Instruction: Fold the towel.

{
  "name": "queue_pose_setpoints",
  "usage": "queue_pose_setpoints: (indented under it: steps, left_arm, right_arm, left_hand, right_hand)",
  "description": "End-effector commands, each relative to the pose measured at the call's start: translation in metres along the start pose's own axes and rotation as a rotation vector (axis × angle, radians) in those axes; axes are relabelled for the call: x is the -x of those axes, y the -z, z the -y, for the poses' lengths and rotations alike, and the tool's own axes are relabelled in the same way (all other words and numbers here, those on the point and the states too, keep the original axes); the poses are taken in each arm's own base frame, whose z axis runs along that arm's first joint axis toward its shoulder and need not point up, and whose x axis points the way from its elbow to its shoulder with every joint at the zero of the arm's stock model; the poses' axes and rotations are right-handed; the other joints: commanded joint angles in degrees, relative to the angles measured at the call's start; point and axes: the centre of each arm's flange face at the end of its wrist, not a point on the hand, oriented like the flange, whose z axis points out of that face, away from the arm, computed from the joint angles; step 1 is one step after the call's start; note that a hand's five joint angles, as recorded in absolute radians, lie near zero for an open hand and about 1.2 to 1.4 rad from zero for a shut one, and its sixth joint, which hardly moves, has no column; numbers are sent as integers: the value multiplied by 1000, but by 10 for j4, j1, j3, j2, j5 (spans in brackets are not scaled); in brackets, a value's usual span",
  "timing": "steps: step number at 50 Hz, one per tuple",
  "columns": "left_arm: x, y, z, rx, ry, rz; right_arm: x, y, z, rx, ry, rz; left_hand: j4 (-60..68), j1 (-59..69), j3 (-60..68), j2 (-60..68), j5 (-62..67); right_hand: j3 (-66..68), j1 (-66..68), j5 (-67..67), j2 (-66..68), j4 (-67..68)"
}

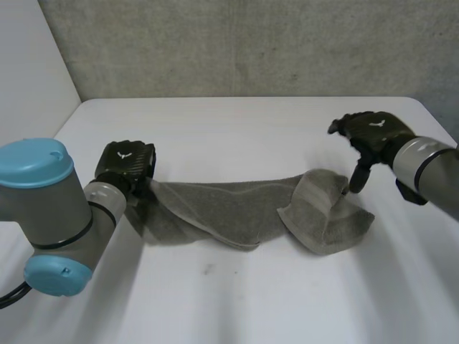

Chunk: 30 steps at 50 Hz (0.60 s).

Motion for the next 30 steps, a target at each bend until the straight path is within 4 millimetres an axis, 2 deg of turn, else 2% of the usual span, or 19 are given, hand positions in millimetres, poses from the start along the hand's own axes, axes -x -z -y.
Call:
queue_pose_setpoints:
  steps: [1,2,3,5,8,13,19,21,25,27,30]
  left_arm:
    - [1,5,5,-12,0,2]
    - [1,5,6,-14,1,3]
    - [1,5,6,-14,1,3]
    - [1,6,6,-13,1,4]
    - [2,6,7,-16,1,5]
    - [2,7,6,-15,2,4]
    - [3,8,9,-24,1,8]
    - [5,8,11,-28,2,15]
    - [8,7,11,-25,4,23]
    - [11,7,9,-19,5,31]
    - [12,7,7,-13,6,35]
  right_arm:
    - [70,30,-2,-25,199,160]
    - [88,34,-9,-21,238,184]
    - [88,34,-9,-21,238,184]
    - [106,31,-21,-34,273,180]
    - [114,28,-29,-41,291,178]
    - [142,18,-55,-34,326,165]
    - [145,2,-74,-15,331,78]
    - [142,-10,-81,-35,342,-2]
    - [138,-18,-82,-62,353,-70]
    - [128,-21,-75,-85,372,-137]
    - [121,-19,-69,-94,377,-165]
  left_hand:
    - [103,128,104,103,119]
    - [103,128,104,103,119]
    - [103,128,104,103,119]
    - [103,128,104,103,119]
    - [103,128,104,103,119]
    - [103,128,104,103,119]
    - [103,128,104,103,119]
    - [103,128,104,103,119]
    - [103,128,104,103,119]
    - [103,128,104,103,119]
    - [103,128,104,103,119]
  right_hand:
    - [-13,-7,-6,-21,-20]
    - [-1,5,5,-9,-8]
    - [-1,5,6,-9,-8]
    - [2,8,9,-6,-4]
    - [11,16,17,3,4]
    - [11,16,17,3,4]
    - [9,15,16,1,2]
    - [24,30,31,16,17]
    - [102,107,108,94,95]
    - [184,189,190,176,177]
    - [214,220,221,206,208]
